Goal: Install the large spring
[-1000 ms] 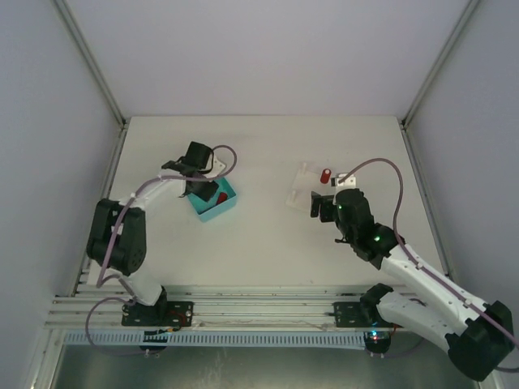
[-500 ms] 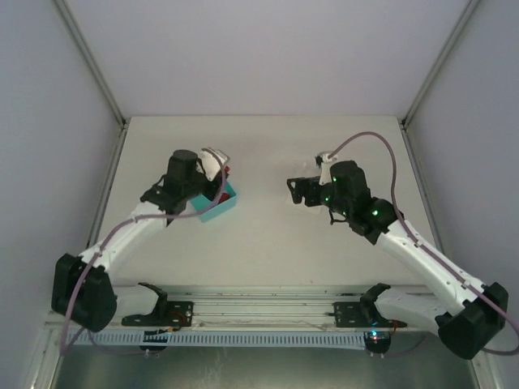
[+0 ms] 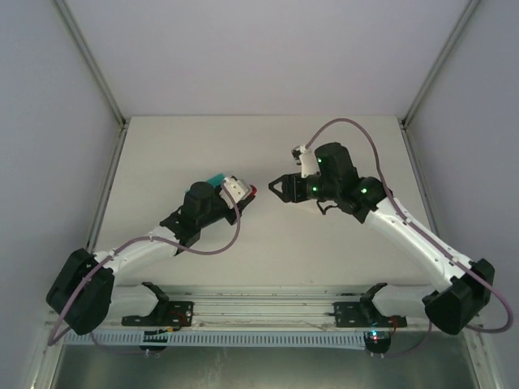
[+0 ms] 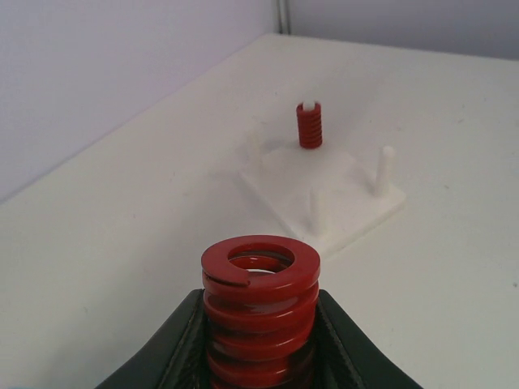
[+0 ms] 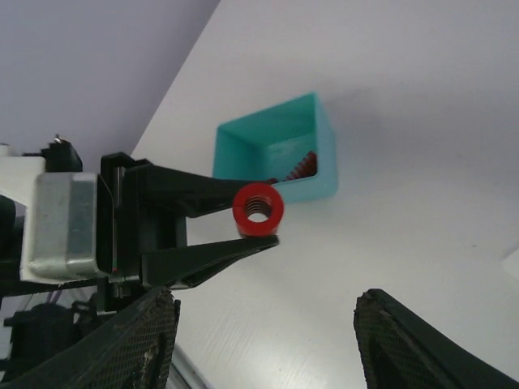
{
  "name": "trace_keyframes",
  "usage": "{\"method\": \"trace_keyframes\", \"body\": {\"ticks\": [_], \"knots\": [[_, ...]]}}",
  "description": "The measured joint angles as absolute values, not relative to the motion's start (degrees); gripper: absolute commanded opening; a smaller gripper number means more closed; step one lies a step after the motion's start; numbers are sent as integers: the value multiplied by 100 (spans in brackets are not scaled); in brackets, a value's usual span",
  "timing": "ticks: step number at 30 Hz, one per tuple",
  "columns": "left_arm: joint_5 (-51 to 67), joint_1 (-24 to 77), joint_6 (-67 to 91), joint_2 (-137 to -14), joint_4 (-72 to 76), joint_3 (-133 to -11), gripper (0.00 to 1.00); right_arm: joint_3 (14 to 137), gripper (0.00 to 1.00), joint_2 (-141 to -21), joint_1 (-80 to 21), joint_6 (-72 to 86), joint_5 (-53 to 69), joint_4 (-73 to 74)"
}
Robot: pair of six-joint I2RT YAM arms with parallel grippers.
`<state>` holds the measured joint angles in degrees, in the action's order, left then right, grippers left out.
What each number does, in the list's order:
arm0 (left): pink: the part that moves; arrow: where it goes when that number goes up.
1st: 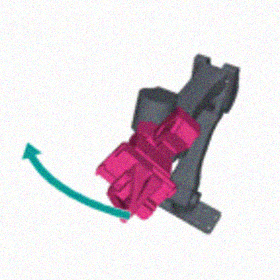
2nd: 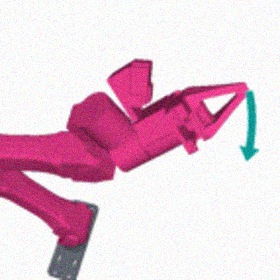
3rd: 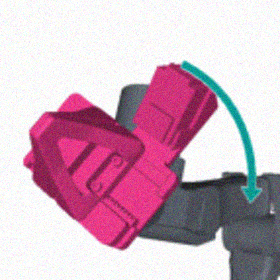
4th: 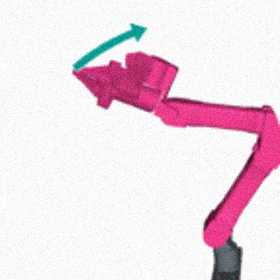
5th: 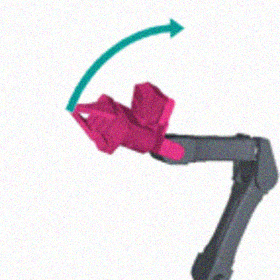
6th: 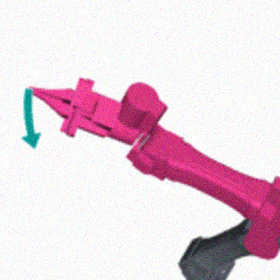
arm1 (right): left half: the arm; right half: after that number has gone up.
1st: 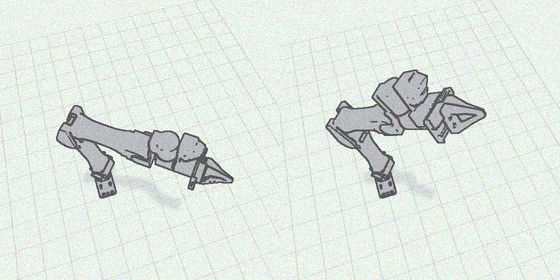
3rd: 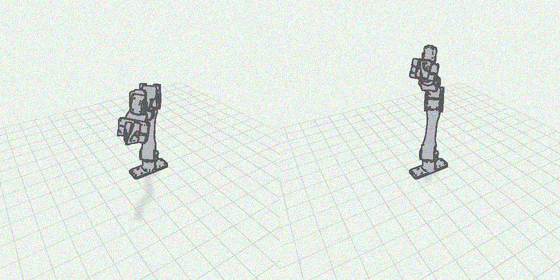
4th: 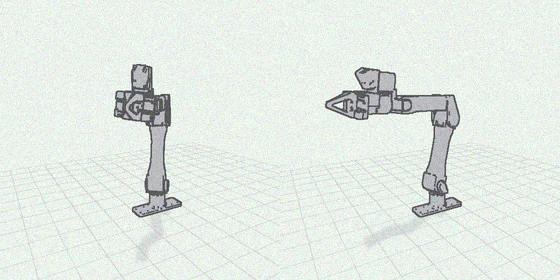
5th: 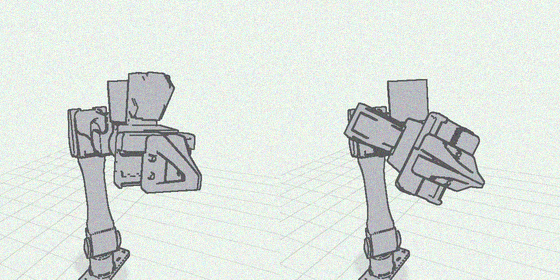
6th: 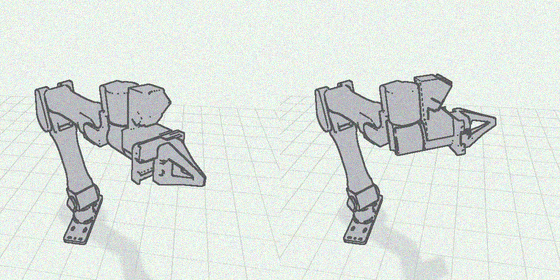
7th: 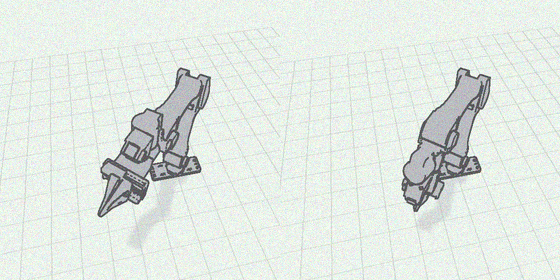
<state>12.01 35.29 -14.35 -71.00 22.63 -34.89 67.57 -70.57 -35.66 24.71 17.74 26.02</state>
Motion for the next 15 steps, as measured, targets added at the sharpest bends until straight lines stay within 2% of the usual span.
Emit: {"method": "trace_keyframes", "body": {"ticks": [15], "knots": [[1273,3929,-1682,-7085,2729,-3489,0,7273,62,-8193,-3896,2255,2233,2888]]}}
